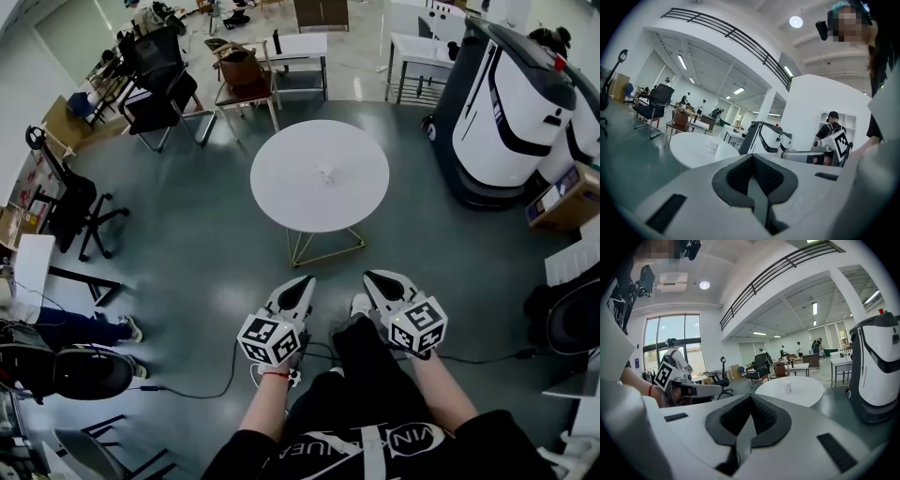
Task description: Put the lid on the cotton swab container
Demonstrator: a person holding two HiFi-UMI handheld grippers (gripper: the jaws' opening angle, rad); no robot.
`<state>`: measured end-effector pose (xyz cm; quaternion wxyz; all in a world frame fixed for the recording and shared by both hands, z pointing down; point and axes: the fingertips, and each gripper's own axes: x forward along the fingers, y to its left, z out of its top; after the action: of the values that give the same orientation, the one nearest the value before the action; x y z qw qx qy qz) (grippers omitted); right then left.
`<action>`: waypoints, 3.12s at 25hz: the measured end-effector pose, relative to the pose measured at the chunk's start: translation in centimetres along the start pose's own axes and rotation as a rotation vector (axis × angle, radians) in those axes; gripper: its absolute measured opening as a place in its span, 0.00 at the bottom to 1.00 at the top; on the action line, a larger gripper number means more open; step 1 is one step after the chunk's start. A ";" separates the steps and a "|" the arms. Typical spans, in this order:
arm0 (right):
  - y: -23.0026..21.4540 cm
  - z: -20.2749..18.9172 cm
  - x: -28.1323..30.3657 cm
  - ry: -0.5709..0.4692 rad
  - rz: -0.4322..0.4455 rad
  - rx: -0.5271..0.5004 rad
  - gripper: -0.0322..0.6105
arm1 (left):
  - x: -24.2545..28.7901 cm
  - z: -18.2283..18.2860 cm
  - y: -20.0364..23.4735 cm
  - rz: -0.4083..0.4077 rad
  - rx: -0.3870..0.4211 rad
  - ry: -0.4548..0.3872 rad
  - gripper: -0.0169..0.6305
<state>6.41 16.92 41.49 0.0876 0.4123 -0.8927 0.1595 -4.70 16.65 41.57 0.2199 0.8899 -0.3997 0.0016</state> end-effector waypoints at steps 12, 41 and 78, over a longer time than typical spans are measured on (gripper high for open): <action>-8.8 3.7 10.8 0.055 0.100 0.016 0.05 | 10.6 4.0 6.5 0.045 -0.013 0.021 0.04; -21.3 1.0 20.5 0.215 0.168 0.095 0.05 | 25.3 2.5 13.2 0.060 -0.107 0.148 0.04; -33.5 -0.5 37.2 0.328 0.122 0.194 0.05 | 33.3 0.1 26.9 0.031 -0.211 0.279 0.04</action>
<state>7.99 -29.65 59.81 0.1818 0.3325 -0.8702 0.3148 -1.25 -22.74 57.91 0.3653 0.8468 -0.3767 0.0866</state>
